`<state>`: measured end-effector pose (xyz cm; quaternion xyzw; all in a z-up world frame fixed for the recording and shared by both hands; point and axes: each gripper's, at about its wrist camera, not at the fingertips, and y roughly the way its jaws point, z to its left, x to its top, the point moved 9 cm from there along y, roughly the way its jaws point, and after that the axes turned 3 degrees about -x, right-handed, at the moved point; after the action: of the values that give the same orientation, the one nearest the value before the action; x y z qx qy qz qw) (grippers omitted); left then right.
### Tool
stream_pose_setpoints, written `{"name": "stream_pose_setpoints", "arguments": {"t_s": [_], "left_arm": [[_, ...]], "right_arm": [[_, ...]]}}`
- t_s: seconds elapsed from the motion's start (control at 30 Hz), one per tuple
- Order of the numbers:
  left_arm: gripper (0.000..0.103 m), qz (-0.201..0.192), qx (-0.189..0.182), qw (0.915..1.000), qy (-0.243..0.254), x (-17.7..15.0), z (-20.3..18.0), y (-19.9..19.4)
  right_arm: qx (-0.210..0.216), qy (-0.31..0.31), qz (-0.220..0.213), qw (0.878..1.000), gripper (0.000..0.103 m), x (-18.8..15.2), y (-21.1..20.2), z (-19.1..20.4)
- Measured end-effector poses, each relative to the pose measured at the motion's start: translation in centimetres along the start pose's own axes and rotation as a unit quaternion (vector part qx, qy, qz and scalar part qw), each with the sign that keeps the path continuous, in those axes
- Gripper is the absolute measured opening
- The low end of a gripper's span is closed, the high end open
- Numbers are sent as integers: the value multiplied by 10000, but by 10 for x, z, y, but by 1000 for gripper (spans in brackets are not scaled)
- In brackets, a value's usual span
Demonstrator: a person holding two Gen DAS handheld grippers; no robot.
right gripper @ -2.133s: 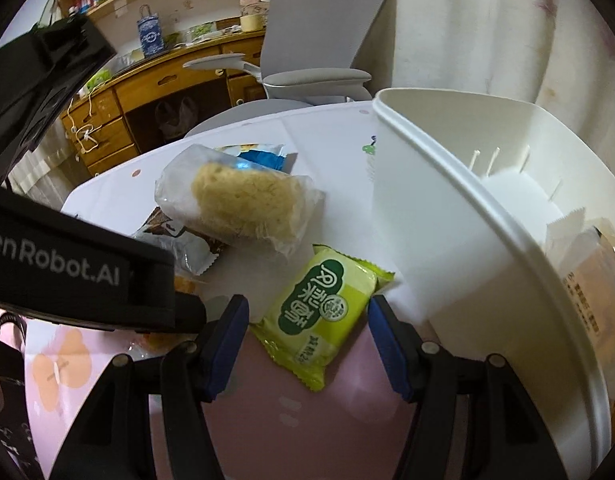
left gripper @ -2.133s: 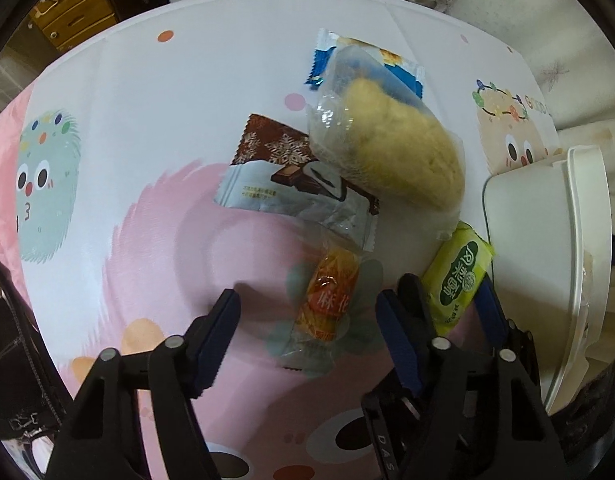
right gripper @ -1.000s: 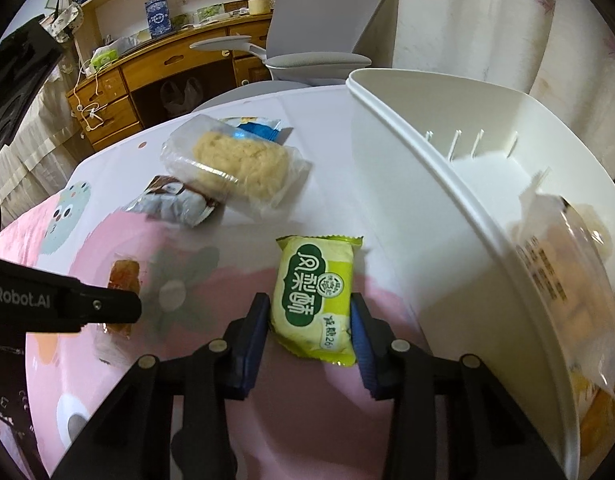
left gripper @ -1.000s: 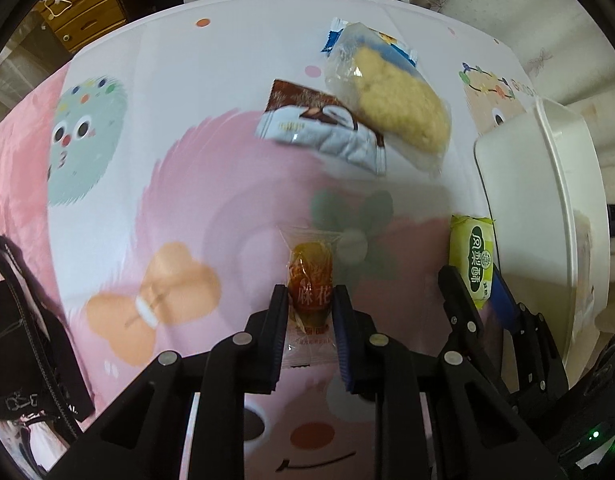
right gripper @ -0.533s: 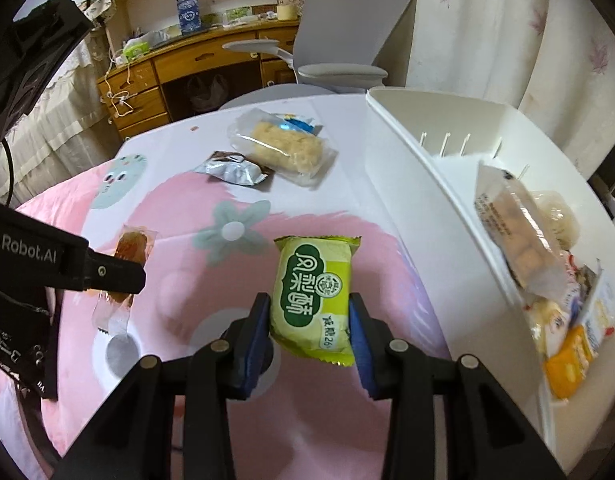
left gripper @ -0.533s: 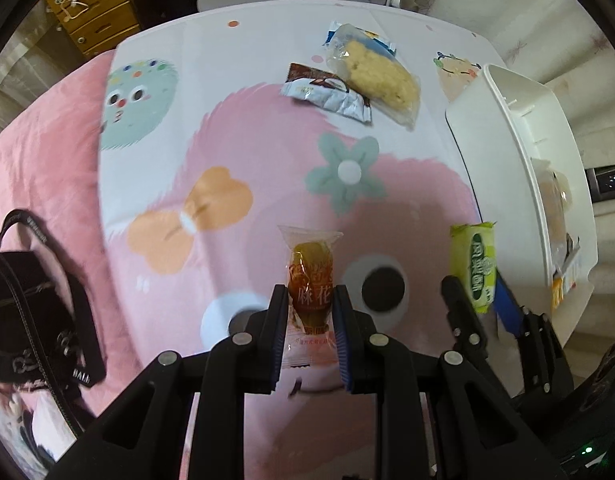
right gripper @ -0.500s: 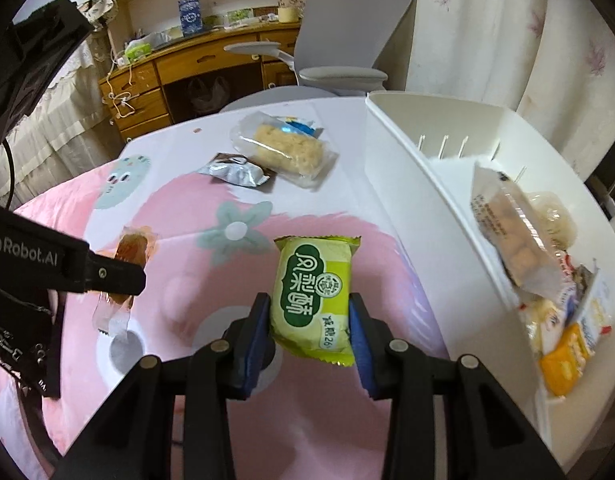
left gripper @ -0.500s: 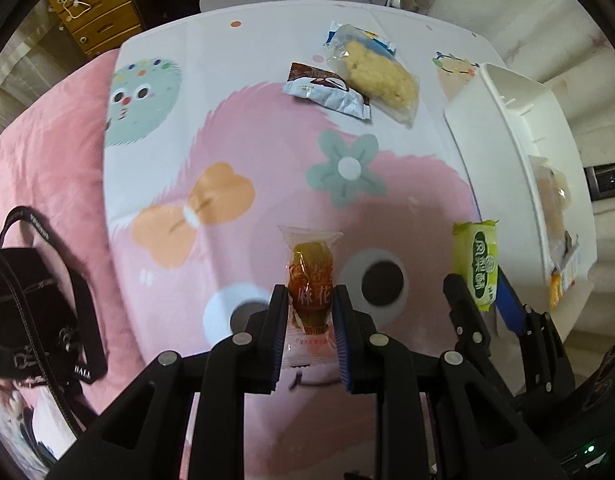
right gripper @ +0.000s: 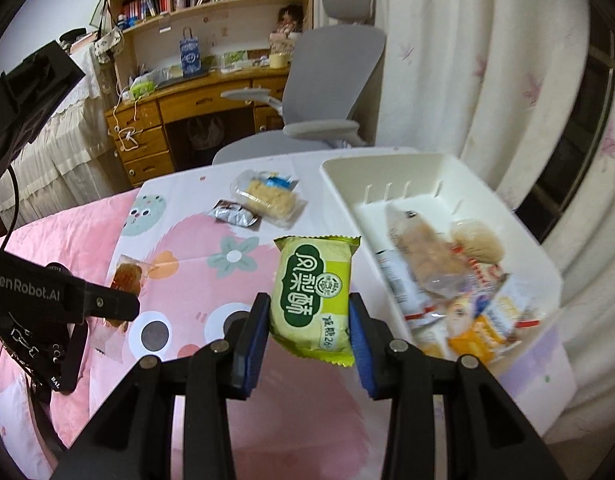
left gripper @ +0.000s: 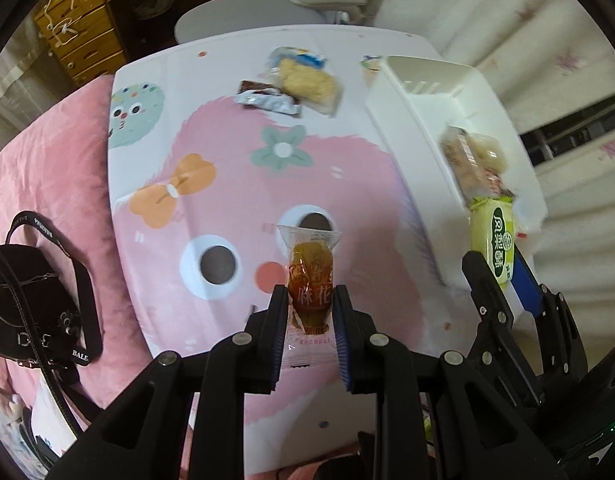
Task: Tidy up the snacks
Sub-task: 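Carry both packets over the white tray and open both tools to drop them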
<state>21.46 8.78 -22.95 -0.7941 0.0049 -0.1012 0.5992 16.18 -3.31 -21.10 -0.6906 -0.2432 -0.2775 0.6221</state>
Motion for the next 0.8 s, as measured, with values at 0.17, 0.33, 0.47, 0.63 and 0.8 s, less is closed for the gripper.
{"name": "stream_pose_setpoints", "arguments": {"t_s": [0.17,0.33,0.47,0.63,0.8], "left_arm": [[20,-29,-193,9997,174,-13,-33,-13],[21,-34,-343,9988,349,-25,-69,-22],[21,-104,-389,9984,387,-31,-99,-25],[21,-217,-464,9985,209,-26,-132,-23],[21,-461,-530,9975,57,-10,-167,-18]], "right_arm": [[-85,-12,-155,9998,38,6,-23,-20],[-98,-66,-218,9997,38,7,-33,-42],[35,-202,-172,9996,38,6,-36,-63],[273,-475,-111,9984,38,9,-37,-92],[513,-844,-225,9949,38,17,-36,-118]]}}
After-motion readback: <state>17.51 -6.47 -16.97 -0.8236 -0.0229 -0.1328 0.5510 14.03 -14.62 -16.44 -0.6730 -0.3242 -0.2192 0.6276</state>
